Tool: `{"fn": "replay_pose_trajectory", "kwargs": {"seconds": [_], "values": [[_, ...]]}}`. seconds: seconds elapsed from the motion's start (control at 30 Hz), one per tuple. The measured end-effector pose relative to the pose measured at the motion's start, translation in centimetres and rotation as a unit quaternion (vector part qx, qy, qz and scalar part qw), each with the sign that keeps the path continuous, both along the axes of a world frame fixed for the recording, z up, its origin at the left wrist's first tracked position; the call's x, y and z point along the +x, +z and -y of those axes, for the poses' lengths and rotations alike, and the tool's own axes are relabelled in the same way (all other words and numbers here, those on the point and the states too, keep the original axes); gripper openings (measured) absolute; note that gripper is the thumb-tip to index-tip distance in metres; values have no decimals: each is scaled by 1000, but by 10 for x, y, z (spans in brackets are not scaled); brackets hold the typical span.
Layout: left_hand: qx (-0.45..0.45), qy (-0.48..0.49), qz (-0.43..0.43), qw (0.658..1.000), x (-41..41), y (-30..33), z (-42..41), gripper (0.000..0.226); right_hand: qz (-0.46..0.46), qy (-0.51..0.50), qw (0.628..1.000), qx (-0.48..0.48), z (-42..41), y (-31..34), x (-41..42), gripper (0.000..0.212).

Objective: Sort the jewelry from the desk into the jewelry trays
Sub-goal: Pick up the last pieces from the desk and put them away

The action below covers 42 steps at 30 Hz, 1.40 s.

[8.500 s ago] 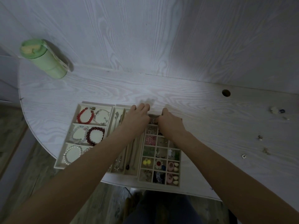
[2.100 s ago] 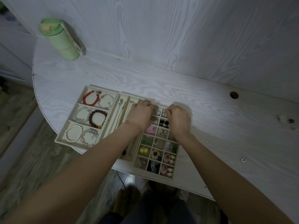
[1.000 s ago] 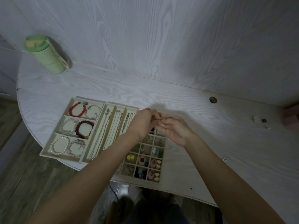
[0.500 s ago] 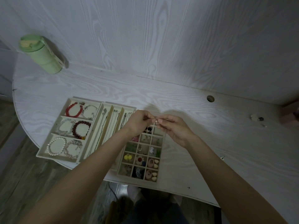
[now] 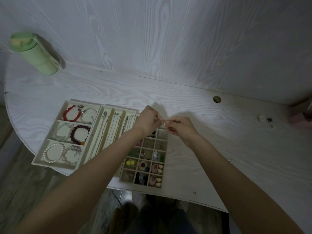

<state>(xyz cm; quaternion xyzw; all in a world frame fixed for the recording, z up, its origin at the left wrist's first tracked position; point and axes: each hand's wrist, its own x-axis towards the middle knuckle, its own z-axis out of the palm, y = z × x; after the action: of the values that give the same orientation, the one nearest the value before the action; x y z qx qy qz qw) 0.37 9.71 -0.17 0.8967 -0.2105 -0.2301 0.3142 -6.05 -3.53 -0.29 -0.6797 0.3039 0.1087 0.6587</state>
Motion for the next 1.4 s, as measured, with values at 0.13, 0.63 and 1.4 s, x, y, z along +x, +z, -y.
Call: {"fn": "replay_pose_trajectory", "kwargs": {"seconds": [0.13,0.63,1.4], "values": [[36,2,39,999,-1,-9,7,17,-7,-23,996,-88,-1,-12,7,9],[197,-94,189,957,-6,-20,26,15,34,250,818,-517,-16,-24,16,10],[213,-250,274,904,-9,-6,-11,46,-28,389,724,-570,-2,-11,-1,31]]}}
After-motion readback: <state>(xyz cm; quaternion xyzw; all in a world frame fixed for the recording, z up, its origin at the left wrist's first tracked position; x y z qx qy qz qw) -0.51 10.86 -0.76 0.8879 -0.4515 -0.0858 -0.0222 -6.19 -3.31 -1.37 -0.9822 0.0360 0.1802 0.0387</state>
